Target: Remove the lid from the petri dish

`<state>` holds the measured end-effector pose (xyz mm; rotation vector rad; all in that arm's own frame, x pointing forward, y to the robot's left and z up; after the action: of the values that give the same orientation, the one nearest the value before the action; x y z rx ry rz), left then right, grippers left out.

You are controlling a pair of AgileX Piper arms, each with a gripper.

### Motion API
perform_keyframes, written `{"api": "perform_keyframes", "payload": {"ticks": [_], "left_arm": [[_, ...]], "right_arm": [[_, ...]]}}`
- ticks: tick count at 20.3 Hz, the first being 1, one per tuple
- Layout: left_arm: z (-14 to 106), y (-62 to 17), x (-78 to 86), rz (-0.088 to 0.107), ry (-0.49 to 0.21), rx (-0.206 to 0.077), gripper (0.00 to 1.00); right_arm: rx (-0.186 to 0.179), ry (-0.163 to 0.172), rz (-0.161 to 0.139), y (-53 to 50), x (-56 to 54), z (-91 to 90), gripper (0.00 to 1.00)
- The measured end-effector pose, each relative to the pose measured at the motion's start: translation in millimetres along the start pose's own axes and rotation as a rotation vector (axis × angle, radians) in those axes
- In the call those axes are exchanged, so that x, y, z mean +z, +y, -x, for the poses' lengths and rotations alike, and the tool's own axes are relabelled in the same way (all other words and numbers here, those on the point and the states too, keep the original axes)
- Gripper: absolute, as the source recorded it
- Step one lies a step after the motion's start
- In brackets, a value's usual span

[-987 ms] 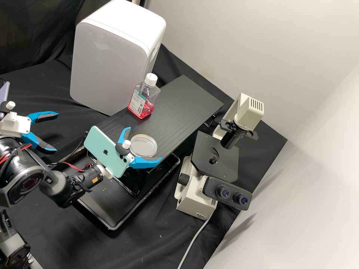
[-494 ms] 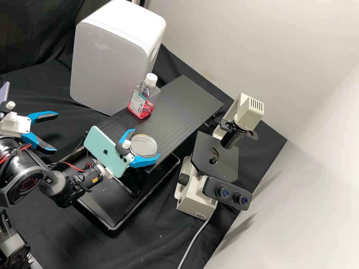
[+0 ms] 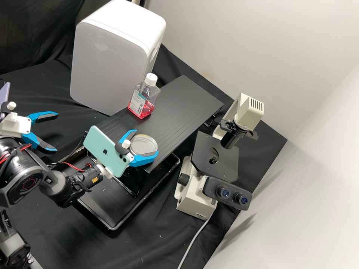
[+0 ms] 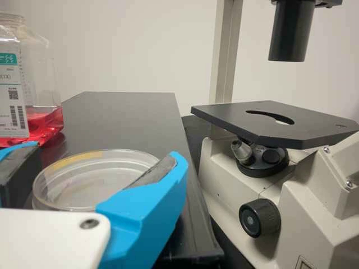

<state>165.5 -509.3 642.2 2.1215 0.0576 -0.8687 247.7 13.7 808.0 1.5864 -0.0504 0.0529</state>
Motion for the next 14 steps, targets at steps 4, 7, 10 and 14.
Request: {"api": "perform_keyframes", "payload": {"ticks": [4, 7, 10, 14], "left_arm": [[-0.3, 0.3, 0.2, 0.0, 0.0, 0.001, 1.0], [-0.3, 0.3, 0.2, 0.0, 0.0, 0.001, 1.0], [-0.3, 0.3, 0.2, 0.0, 0.0, 0.001, 1.0], [-0.3, 0.3, 0.2, 0.0, 0.0, 0.001, 1.0]], "right_arm": [[0.0, 0.0, 0.0, 0.0, 0.0, 0.0, 0.0], [0.0, 0.0, 0.0, 0.0, 0.0, 0.0, 0.0], [0.008, 0.008, -0.001, 2.0, -2.0, 0.6, 0.0], [0.026, 0.027, -0.002, 7.0, -6.8, 6.3, 0.0]]}}
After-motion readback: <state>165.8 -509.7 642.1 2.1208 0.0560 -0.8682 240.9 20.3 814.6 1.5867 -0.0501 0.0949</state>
